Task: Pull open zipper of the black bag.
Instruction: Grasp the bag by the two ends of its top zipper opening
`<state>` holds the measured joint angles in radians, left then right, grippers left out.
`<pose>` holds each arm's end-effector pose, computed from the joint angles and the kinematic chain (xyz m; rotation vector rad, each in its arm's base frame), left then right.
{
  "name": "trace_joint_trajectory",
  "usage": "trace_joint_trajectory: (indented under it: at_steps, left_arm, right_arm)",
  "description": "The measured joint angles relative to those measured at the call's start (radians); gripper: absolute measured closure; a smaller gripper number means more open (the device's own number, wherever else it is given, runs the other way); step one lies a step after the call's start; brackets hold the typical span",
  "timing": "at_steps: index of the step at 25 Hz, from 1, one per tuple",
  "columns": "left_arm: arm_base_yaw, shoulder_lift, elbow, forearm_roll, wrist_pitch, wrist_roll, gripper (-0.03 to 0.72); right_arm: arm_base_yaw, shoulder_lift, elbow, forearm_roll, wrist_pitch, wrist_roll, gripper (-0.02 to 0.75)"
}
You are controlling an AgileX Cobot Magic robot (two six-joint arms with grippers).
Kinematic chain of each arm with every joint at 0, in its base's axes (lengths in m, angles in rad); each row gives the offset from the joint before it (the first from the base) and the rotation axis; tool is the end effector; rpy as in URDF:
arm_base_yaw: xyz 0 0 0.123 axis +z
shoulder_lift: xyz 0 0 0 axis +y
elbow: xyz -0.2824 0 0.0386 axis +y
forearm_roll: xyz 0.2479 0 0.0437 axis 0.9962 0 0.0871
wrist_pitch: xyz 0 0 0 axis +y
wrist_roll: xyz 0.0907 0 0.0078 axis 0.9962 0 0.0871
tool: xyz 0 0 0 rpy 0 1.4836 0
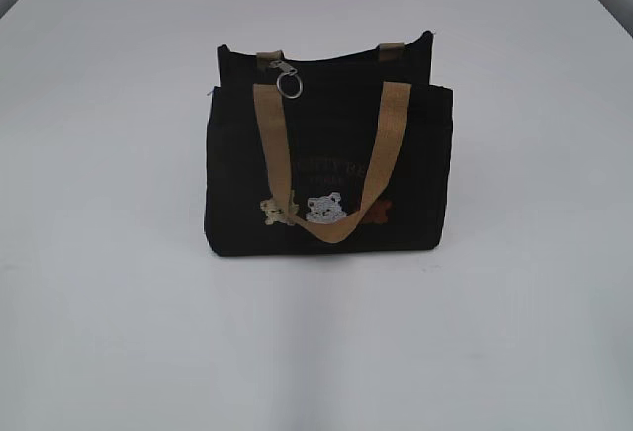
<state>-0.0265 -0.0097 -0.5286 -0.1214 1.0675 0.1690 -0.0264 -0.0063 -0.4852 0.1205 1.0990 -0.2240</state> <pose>-0.0107 -0.0094 0.2849 0.2047 1.9970 -0.0533 -0.0058 0.0099 0.2705 -0.2134 2.0739 -0.0069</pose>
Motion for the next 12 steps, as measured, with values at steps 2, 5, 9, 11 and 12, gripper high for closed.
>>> trace_joint_trajectory:
  at_steps: [2,5,9,11,12]
  left_arm:
    - [0.000,0.000,0.000,0.000,0.000,0.000,0.452]
    - [0.000,0.000,0.000,0.000,0.000,0.000,0.452]
    - [0.000,0.000,0.000,-0.001,0.000,0.000,0.452]
    - [0.000,0.000,0.000,-0.001,0.000,0.000,0.452]
    - [0.000,0.000,0.000,-0.001,0.000,0.000,0.452]
  right_arm:
    - [0.000,0.000,0.000,0.000,0.000,0.000,0.429]
    - [0.000,0.000,0.000,0.000,0.000,0.000,0.429]
    - [0.000,0.000,0.000,0.000,0.000,0.000,0.429]
    - [0.000,0.000,0.000,0.000,0.000,0.000,0.429]
    - [0.000,0.000,0.000,0.000,0.000,0.000,0.429]
